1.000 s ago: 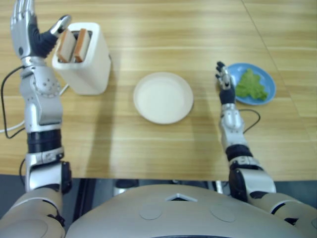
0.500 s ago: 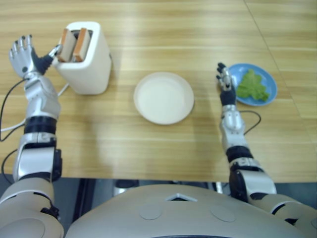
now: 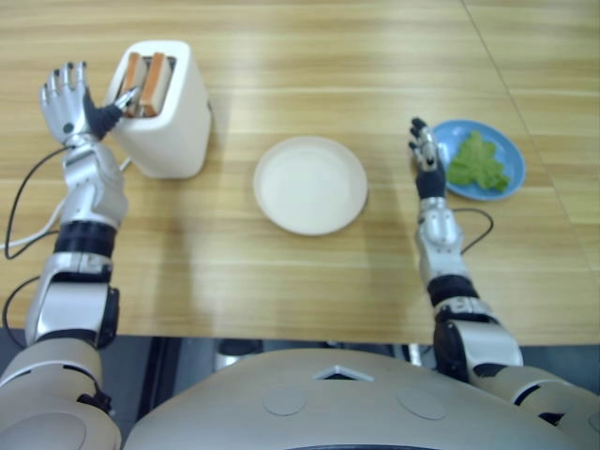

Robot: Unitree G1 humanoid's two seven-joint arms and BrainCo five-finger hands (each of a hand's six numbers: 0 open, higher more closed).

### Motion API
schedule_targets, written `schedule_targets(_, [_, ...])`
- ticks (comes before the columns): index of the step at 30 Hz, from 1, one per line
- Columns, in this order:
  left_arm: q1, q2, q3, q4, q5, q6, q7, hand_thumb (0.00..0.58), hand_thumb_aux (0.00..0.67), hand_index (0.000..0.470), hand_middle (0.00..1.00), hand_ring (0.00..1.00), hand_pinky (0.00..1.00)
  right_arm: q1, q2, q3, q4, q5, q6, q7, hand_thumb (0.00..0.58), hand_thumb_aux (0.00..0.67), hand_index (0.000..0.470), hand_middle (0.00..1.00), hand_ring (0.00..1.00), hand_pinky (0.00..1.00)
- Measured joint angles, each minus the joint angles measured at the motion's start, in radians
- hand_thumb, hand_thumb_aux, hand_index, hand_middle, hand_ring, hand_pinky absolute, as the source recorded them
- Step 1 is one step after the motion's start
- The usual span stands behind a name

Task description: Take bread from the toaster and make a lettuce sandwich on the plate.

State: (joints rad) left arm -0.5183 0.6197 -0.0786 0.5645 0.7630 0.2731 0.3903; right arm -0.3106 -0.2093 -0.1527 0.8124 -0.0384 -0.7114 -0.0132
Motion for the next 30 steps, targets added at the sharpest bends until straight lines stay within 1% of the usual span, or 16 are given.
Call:
schedule_targets(11, [0.031, 0.006, -0.029, -0.045, 0.018, 0.056, -0.025, 0.000, 0.000, 0.000, 0.00, 0.00, 0.00, -0.001, 0.000, 0.000, 0.006, -0.005, 0.000, -0.005, 0.000, 0.000, 0.000, 0.00, 0.00, 0.00])
schedule_targets(12, [0.031, 0.006, -0.031, -0.045, 0.019, 0.059, -0.028, 0.234, 0.152, 0.105, 0.00, 0.00, 0.00, -0.001, 0.000, 0.000, 0.006, -0.005, 0.000, -0.005, 0.000, 0.000, 0.000, 0.00, 0.00, 0.00])
schedule_targets(13, [0.031, 0.007, -0.032, -0.045, 0.019, 0.062, -0.032, 0.445, 0.347, 0.238, 0.00, 0.00, 0.00, -0.001, 0.000, 0.000, 0.006, -0.005, 0.000, -0.006, 0.000, 0.000, 0.000, 0.00, 0.00, 0.00])
schedule_targets(14, [0.031, 0.008, -0.036, -0.046, 0.019, 0.063, -0.037, 0.508, 0.434, 0.298, 0.00, 0.00, 0.00, -0.001, 0.000, 0.000, 0.006, -0.005, 0.000, -0.006, 0.000, 0.000, 0.000, 0.00, 0.00, 0.00])
schedule_targets(16, [0.031, 0.012, -0.041, -0.060, 0.018, 0.063, -0.040, 0.508, 0.434, 0.298, 0.00, 0.00, 0.00, -0.001, 0.000, 0.000, 0.006, -0.005, 0.001, -0.007, 0.000, 0.000, 0.000, 0.00, 0.00, 0.00])
schedule_targets(17, [0.030, 0.013, -0.041, -0.066, 0.017, 0.060, -0.041, 0.580, 0.654, 0.449, 0.00, 0.00, 0.00, -0.001, 0.000, 0.000, 0.006, -0.005, 0.001, -0.007, 0.000, 0.000, 0.000, 0.00, 0.00, 0.00])
schedule_targets(18, [0.030, 0.014, -0.041, -0.070, 0.017, 0.055, -0.039, 0.580, 0.670, 0.460, 0.00, 0.00, 0.00, -0.001, -0.001, 0.000, 0.006, -0.005, 0.001, -0.007, 0.000, 0.000, 0.000, 0.00, 0.00, 0.00])
schedule_targets(19, [0.030, 0.014, -0.040, -0.077, 0.014, 0.048, -0.034, 0.580, 0.670, 0.460, 0.00, 0.00, 0.00, -0.001, -0.001, 0.000, 0.006, -0.005, 0.001, -0.007, 0.000, 0.000, 0.000, 0.00, 0.00, 0.00])
schedule_targets(20, [0.030, 0.014, -0.041, -0.085, 0.013, 0.044, -0.030, 0.580, 0.670, 0.460, 0.67, 0.67, 0.67, -0.001, -0.002, 0.000, 0.006, -0.005, 0.001, -0.008, 0.000, 0.000, 0.000, 0.00, 0.00, 0.00])
schedule_targets(21, [0.031, 0.013, -0.043, -0.094, 0.012, 0.038, -0.024, 0.580, 0.670, 0.460, 0.93, 0.93, 0.93, -0.001, -0.002, 0.000, 0.006, -0.005, 0.001, -0.008, 0.000, 0.000, 0.000, 0.00, 0.00, 0.00])
schedule_targets(22, [0.034, 0.012, -0.044, -0.099, 0.012, 0.032, -0.021, 0.580, 0.670, 0.460, 1.00, 1.00, 1.00, -0.001, -0.003, 0.000, 0.006, -0.006, 0.001, -0.009, 0.000, 0.000, 0.000, 0.00, 0.00, 0.00])
schedule_targets(27, [0.054, 0.008, -0.045, -0.135, 0.013, 0.016, 0.003, 0.580, 0.670, 0.460, 1.00, 1.00, 1.00, 0.000, -0.005, 0.000, 0.006, -0.006, 0.001, -0.011, 0.000, 0.000, 0.000, 0.00, 0.00, 0.00])
schedule_targets(30, [0.074, 0.003, -0.040, -0.197, 0.015, 0.007, 0.047, 0.580, 0.670, 0.460, 1.00, 1.00, 1.00, 0.000, -0.005, 0.000, 0.006, -0.008, 0.001, -0.013, 0.000, 0.000, 0.000, 0.00, 0.00, 0.00])
